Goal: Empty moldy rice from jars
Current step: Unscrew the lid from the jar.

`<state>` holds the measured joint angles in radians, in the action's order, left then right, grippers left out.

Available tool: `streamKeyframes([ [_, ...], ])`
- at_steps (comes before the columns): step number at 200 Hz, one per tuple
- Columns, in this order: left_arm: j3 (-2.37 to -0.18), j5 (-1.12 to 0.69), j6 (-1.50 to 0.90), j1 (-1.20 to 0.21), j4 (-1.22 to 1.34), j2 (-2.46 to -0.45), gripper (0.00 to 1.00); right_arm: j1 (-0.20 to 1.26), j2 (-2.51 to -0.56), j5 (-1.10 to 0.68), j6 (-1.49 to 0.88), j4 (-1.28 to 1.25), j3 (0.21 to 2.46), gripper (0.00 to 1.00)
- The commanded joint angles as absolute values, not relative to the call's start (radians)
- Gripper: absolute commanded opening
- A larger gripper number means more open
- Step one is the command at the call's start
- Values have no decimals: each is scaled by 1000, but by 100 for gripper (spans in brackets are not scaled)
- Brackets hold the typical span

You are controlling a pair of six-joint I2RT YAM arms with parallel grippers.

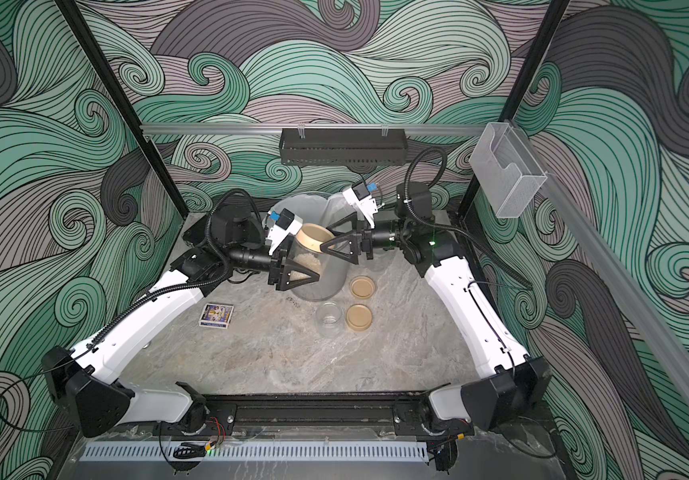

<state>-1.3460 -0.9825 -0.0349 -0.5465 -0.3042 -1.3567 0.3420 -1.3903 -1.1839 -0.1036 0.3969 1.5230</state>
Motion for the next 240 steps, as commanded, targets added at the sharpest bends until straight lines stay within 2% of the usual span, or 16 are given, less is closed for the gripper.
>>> streamKeyframes([
  [1, -1402, -1008, -5, -548, -263, -1307, 33, 315, -1366, -1105, -72, 448, 1507, 92],
  [41, -1399, -965, 41, -546, -317, -1290, 34, 292, -1344, -928, -77, 523, 1509, 92],
  [108, -1379, -904, 74, -542, -340, -1283, 34, 287, -1257, -940, -109, 532, 1533, 95],
  [153, -1367, -842, 92, -541, -346, -1287, 34, 296, -1210, -907, -277, 392, 1508, 99],
  [203, -1335, -726, 94, -548, -299, -1273, 34, 375, -1218, -834, -295, 401, 1518, 99],
  [240, -1321, -702, 82, -558, -266, -1272, 34, 435, -1243, -778, -278, 433, 1520, 99],
])
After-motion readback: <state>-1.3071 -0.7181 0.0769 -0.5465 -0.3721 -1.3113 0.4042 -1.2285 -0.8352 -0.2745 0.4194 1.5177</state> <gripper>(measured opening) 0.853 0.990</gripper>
